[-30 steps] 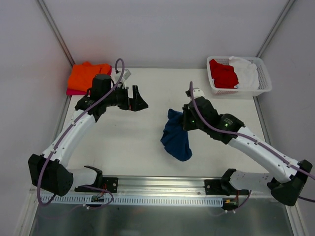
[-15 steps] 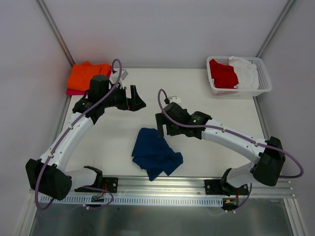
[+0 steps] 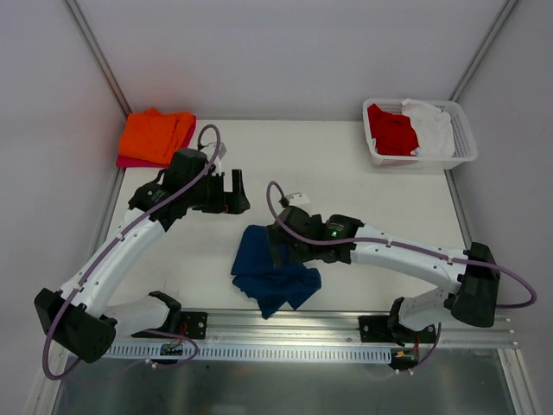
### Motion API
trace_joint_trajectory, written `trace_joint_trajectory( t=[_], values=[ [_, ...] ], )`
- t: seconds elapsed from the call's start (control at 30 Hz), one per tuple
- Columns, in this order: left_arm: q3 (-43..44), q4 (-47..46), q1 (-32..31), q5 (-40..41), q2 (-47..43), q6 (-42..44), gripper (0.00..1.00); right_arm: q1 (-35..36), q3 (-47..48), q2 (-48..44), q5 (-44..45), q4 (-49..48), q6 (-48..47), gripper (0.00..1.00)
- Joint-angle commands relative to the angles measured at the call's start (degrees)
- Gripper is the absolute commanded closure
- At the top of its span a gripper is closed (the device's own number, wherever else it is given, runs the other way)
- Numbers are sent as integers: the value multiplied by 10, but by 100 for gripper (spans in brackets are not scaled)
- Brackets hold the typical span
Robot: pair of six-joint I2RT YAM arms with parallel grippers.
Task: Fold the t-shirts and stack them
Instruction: Flatten out the tshirt
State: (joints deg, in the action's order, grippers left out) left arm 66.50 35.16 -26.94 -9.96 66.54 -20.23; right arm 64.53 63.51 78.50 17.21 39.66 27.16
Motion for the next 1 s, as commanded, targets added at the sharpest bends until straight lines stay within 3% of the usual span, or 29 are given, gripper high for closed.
trace_joint_trajectory(
  t=[0.0, 0.27, 0.63, 0.73, 0.8, 0.87, 0.97],
  values=[
    [-35, 56, 0, 96, -66, -12, 1, 67, 125, 62, 20, 25, 28, 0],
    [-51, 86, 0, 148, -123, -4, 1, 132, 210, 235, -48, -41, 46, 1],
    [-10, 118, 0, 180, -196, -21, 1, 146, 122, 334, -81, -139, 111, 1],
    [-9, 117, 1, 187, -214, -26, 1, 145, 115, 347, -78, -137, 115, 6],
    [-10, 117, 1, 194, -228, -29, 1, 147, 109, 351, -75, -137, 118, 26],
    [-14, 117, 0, 197, -232, -29, 1, 147, 111, 352, -75, -135, 119, 37],
    [-26, 117, 1, 195, -226, -29, 1, 148, 136, 354, -68, -109, 112, 34]
  ],
)
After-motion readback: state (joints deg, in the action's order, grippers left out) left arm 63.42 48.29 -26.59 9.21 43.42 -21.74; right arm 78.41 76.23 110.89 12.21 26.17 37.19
